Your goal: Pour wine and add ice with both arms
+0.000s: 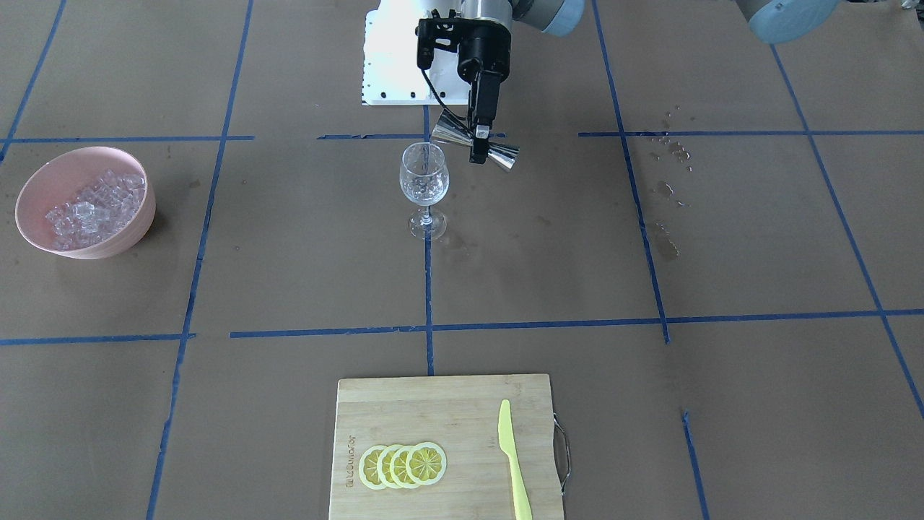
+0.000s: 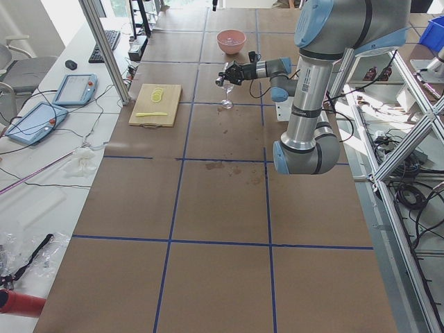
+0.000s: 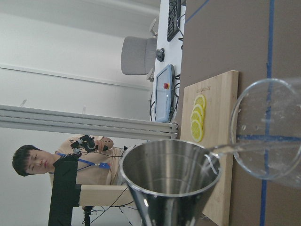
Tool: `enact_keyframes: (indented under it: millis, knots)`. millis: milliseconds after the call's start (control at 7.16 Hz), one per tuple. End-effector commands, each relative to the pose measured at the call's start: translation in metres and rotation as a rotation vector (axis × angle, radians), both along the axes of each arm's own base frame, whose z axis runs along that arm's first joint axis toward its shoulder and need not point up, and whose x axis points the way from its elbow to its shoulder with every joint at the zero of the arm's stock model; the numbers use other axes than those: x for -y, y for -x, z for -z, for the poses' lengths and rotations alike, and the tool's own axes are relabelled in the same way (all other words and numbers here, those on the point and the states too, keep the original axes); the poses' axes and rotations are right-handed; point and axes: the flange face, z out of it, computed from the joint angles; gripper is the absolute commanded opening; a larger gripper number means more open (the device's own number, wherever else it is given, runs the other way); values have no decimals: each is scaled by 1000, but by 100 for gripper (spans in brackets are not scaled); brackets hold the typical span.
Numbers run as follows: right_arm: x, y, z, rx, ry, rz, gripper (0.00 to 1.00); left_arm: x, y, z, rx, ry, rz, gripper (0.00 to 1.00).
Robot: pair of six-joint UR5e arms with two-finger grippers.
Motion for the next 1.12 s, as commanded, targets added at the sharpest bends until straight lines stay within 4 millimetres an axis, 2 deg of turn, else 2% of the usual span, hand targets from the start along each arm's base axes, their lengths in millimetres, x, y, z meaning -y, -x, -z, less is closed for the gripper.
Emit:
enact_keyframes:
  millis: [0,698,977]
  knots:
    - [0,0,-1,-1,-1,2,100,2,-7,-5,34,-8,18,0]
    - [1,0,-1,-2,-1,4,100,2,-6,-2,51,-18,22,0]
    - [0,0,-1,-3,-3,4,100,5,1,1,17,-19,29,0]
